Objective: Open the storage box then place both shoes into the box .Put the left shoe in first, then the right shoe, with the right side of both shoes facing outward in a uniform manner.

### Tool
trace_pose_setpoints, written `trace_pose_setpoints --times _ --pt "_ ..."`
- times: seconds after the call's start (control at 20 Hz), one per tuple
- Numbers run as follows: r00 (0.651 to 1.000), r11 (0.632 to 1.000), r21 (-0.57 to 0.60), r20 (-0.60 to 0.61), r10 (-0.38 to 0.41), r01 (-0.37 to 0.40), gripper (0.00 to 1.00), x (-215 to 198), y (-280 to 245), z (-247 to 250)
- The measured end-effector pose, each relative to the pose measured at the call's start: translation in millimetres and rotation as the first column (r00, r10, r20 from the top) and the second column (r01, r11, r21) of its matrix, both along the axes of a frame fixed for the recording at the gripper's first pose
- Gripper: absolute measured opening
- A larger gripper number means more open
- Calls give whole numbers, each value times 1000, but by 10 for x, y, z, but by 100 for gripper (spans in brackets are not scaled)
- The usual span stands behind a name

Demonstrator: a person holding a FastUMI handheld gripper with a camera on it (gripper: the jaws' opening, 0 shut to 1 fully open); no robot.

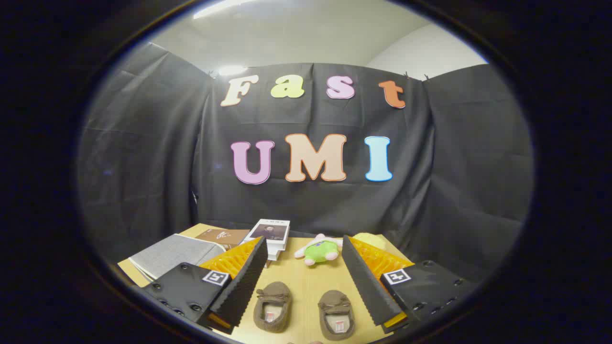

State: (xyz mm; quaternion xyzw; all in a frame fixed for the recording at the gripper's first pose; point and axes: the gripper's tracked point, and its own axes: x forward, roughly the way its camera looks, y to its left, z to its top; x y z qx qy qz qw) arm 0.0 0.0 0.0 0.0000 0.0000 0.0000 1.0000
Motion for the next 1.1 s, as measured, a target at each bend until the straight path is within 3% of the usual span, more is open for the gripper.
trace_pose_setpoints --times 1.1 --pt "1000 999 41 -5 -15 15 100 7 -161 -1"
